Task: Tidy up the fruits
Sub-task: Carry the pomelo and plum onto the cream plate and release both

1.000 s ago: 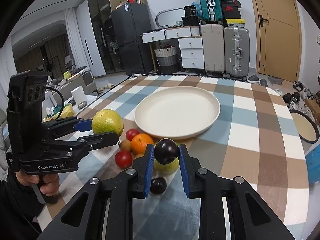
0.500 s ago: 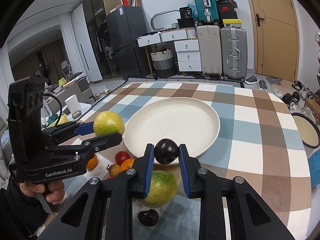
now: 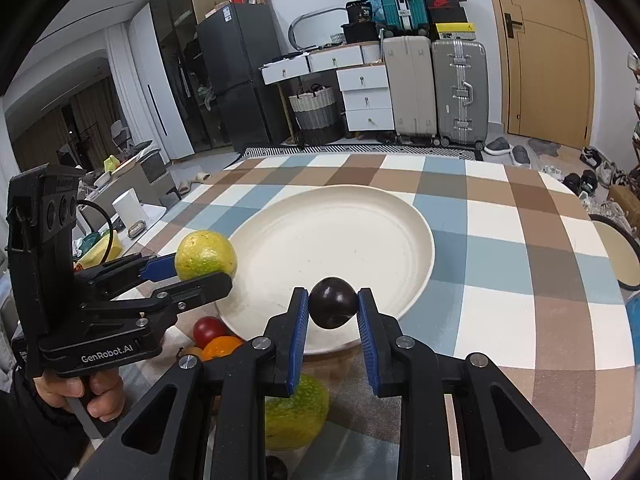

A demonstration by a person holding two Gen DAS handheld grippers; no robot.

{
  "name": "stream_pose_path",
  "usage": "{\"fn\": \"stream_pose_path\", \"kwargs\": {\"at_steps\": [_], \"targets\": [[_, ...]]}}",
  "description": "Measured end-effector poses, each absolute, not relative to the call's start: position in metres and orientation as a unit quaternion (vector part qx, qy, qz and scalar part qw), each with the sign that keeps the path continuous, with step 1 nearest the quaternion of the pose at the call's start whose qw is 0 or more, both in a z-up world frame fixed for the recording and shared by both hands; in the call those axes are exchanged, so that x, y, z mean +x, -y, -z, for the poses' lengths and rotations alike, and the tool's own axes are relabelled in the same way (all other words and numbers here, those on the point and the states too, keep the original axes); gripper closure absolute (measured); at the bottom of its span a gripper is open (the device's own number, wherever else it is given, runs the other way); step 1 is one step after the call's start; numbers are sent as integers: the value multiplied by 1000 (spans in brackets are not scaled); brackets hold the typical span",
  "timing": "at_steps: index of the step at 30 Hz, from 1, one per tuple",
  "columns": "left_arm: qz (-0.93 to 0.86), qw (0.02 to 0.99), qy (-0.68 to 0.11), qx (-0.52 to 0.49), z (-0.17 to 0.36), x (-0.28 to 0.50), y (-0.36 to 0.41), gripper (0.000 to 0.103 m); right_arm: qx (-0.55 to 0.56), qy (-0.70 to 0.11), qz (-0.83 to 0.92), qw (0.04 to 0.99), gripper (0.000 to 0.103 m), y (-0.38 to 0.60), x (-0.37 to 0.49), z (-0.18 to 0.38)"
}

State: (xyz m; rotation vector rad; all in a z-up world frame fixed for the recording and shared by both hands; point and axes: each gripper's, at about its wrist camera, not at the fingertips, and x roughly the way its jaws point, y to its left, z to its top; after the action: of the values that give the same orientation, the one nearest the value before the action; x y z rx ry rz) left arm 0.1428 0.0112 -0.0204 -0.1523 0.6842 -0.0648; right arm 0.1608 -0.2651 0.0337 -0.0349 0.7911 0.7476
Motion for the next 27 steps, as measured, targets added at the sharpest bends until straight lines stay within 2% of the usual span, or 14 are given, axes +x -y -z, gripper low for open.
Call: {"fn": "stream_pose_path", "kwargs": {"at_steps": [16,19,21,25,27], "targets": [[34,934,-347,-72,23,147,-11,53,-34,-396,-350,848,77,256,167,-18],[36,934,-347,-71,23,147,-11,53,-34,-393,-354,848,72,257,165,-19],[36,934,-347,-70,24,146,-10,53,-30,-389,-356,849,63,258,164,-20],[37,939,-337,-66,21,144,-10,53,-23,-382,-356,852,58,262,163,-23],[37,939,-336,-64,21,142,-9,51,-20,-380,-355,854,51,264,162,-24]]}}
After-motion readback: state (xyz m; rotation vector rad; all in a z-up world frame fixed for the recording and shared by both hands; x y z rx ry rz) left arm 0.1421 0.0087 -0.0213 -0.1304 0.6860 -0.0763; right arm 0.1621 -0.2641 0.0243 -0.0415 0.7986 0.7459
